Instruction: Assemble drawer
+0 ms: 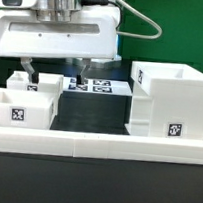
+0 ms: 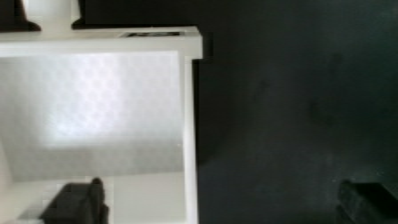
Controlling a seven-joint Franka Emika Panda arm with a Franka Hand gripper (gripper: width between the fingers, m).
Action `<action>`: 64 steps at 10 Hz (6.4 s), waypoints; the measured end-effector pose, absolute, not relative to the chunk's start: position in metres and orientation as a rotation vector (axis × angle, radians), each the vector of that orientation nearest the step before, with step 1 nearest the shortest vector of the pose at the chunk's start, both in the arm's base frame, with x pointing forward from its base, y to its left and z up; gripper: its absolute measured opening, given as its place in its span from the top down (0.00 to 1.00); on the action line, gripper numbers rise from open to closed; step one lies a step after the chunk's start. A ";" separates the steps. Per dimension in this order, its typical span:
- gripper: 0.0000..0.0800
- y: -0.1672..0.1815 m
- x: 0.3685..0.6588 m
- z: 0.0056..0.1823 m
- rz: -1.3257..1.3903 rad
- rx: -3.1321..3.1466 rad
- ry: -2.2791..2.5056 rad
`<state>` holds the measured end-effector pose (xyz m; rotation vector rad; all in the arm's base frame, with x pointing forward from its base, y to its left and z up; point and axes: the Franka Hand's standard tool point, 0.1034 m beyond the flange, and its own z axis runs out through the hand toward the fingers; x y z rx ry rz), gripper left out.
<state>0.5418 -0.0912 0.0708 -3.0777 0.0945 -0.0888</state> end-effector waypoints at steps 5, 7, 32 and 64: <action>0.19 -0.105 0.528 0.036 -0.030 -3.091 0.116; 0.19 -0.105 0.525 0.022 -0.026 -3.102 0.116; 0.95 -0.071 0.524 0.040 -0.016 -3.082 -0.063; 0.95 -0.035 0.525 0.027 0.078 -2.290 -2.151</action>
Offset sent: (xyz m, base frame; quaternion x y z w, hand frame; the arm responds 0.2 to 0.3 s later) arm -0.0076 -0.0061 -0.0293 -0.0076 0.0066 -0.0042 0.9999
